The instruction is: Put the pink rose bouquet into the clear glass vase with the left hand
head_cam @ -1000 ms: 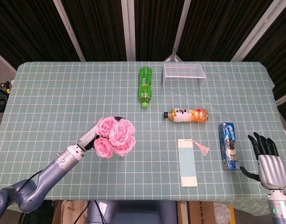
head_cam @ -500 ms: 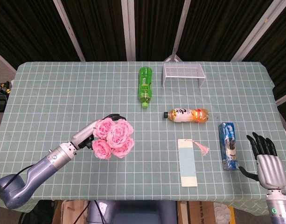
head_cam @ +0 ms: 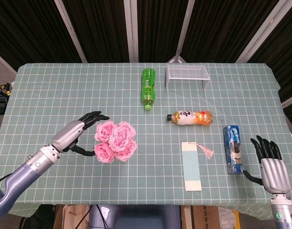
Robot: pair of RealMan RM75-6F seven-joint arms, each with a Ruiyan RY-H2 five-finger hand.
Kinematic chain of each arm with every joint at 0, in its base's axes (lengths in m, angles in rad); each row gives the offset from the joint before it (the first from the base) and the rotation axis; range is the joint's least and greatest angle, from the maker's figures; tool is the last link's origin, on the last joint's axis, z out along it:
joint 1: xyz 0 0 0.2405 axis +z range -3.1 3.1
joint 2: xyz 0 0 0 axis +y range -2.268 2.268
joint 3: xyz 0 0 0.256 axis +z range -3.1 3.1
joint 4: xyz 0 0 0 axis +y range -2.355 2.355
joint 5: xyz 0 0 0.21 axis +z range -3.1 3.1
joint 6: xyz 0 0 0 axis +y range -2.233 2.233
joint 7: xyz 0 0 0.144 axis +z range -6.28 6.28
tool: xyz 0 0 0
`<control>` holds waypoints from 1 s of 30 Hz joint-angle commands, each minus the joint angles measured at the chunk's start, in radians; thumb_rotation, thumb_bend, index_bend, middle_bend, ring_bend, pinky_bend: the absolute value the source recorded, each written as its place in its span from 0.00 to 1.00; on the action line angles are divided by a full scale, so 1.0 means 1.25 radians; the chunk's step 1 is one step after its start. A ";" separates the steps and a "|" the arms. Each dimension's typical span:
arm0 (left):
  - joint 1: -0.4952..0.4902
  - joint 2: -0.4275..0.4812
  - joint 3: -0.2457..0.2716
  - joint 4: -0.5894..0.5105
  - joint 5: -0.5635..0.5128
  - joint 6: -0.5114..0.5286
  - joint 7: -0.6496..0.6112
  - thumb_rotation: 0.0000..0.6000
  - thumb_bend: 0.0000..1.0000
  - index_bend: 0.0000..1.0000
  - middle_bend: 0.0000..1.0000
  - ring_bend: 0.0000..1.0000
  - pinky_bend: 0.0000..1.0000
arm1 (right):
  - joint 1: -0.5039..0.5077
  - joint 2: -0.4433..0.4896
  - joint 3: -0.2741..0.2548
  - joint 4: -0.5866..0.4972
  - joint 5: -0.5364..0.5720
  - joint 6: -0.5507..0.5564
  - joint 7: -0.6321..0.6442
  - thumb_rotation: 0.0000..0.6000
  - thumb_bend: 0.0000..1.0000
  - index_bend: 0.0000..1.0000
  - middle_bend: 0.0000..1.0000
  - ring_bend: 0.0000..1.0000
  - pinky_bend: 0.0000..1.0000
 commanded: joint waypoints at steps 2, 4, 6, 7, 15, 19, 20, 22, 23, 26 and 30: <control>0.123 0.042 0.049 -0.063 -0.014 0.170 0.387 1.00 0.24 0.17 0.13 0.00 0.03 | 0.000 0.000 -0.001 -0.001 -0.003 0.001 -0.001 1.00 0.19 0.09 0.04 0.00 0.00; 0.167 0.038 0.074 -0.071 -0.006 0.223 0.478 1.00 0.24 0.18 0.14 0.00 0.03 | 0.000 0.000 -0.002 -0.002 -0.005 0.001 -0.001 1.00 0.19 0.09 0.04 0.00 0.00; 0.208 0.030 0.099 -0.070 -0.003 0.265 0.540 1.00 0.24 0.19 0.15 0.00 0.03 | 0.001 0.000 -0.004 -0.001 -0.007 -0.002 -0.001 1.00 0.19 0.09 0.04 0.00 0.00; 0.241 0.022 0.121 -0.063 0.001 0.294 0.575 1.00 0.24 0.19 0.15 0.00 0.03 | 0.003 0.001 -0.006 -0.001 -0.009 -0.006 -0.001 1.00 0.19 0.09 0.04 0.00 0.00; 0.363 -0.042 0.169 0.086 -0.008 0.395 0.389 1.00 0.24 0.22 0.16 0.00 0.03 | 0.019 0.000 -0.028 0.015 -0.054 -0.031 -0.007 1.00 0.19 0.10 0.04 0.00 0.00; 0.398 -0.096 0.164 0.174 0.035 0.468 0.357 1.00 0.24 0.22 0.16 0.00 0.03 | 0.023 -0.013 -0.032 0.036 -0.083 -0.018 -0.021 1.00 0.19 0.10 0.04 0.00 0.00; 0.407 -0.108 0.162 0.191 0.047 0.487 0.348 1.00 0.24 0.22 0.16 0.00 0.03 | 0.022 -0.016 -0.033 0.038 -0.088 -0.014 -0.021 1.00 0.19 0.10 0.04 0.00 0.00; 0.418 -0.126 0.161 0.218 0.069 0.514 0.331 1.00 0.24 0.22 0.16 0.00 0.03 | 0.021 -0.020 -0.033 0.041 -0.092 -0.009 -0.022 1.00 0.19 0.10 0.04 0.00 0.00; 0.421 -0.131 0.161 0.225 0.077 0.520 0.323 1.00 0.24 0.22 0.16 0.00 0.03 | 0.021 -0.021 -0.034 0.042 -0.094 -0.007 -0.023 1.00 0.19 0.10 0.04 0.00 0.00; 0.427 -0.132 0.164 0.237 0.087 0.524 0.319 1.00 0.24 0.22 0.16 0.00 0.03 | 0.019 -0.025 -0.031 0.045 -0.092 0.001 -0.025 1.00 0.19 0.10 0.04 0.00 0.00; 0.434 -0.123 0.160 0.233 0.079 0.520 0.315 1.00 0.24 0.22 0.16 0.00 0.03 | 0.016 -0.029 -0.025 0.047 -0.093 0.015 -0.017 1.00 0.19 0.10 0.04 0.00 0.00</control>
